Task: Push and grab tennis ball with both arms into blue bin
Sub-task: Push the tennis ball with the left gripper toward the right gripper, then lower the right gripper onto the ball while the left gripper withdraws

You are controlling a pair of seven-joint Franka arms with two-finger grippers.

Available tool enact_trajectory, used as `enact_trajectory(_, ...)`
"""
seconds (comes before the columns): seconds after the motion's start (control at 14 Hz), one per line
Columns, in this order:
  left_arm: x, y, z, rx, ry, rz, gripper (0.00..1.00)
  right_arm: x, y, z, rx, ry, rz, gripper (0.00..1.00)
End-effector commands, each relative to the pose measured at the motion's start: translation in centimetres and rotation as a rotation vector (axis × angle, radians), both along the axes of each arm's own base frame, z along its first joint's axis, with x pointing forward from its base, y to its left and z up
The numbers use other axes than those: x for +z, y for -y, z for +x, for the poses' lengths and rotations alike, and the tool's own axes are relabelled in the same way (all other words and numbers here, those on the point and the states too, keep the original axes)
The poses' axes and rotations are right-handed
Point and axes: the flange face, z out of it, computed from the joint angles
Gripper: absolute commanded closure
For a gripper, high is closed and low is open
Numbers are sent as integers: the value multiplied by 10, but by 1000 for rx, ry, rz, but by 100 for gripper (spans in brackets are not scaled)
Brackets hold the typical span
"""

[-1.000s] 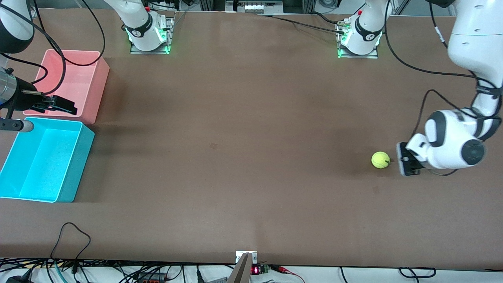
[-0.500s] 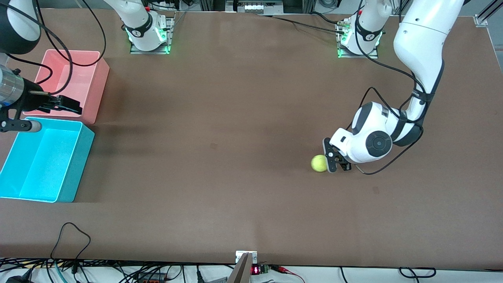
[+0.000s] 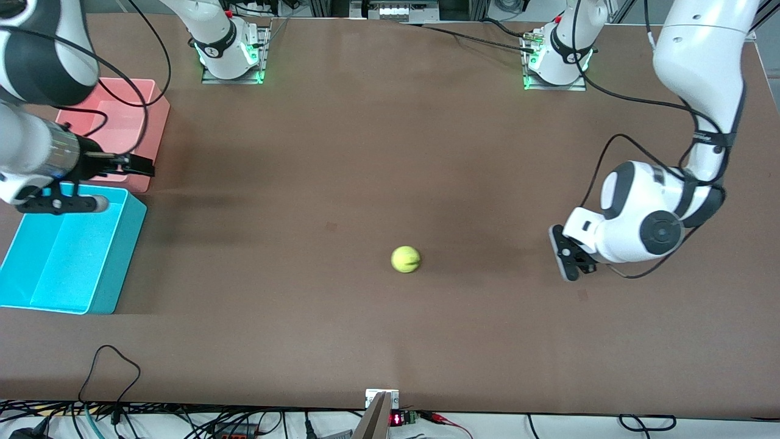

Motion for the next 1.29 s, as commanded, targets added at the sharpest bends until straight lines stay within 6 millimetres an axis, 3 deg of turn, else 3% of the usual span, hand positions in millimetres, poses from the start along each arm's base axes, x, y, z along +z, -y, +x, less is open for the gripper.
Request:
enact_trajectory(0.0,43,-5,17,4,68,13,100,-29,-22,9,45,-21,-8,0)
enact_trajectory(0.14,75,-12,32,20,132,12,100,-53,-25,16,50,5,0,0)
enact_trajectory(0.29,98,-14,37,54,153,16,100,-90,-25,10,54,26,0,0)
enact_trajectory(0.43,124,-12,32,187,162,31,100,-128,-19,1,50,64,1,0)
enact_trajectory(0.5,137,-6,27,300,156,40,94,-145,-17,-5,52,101,2,0)
enact_trajectory(0.57,144,0,22,420,141,54,70,-162,-15,-9,59,133,5,0)
enact_trajectory(0.64,154,2,19,548,134,65,1,-175,-15,-10,75,165,10,0)
enact_trajectory(0.79,168,12,10,695,113,77,0,-203,-15,-12,88,207,18,0)
enact_trajectory(1.0,200,15,-1,962,114,105,0,-231,-13,-9,97,227,22,0)
enact_trajectory(1.21,242,-4,-2,1051,102,128,0,-253,-7,0,119,281,26,0)
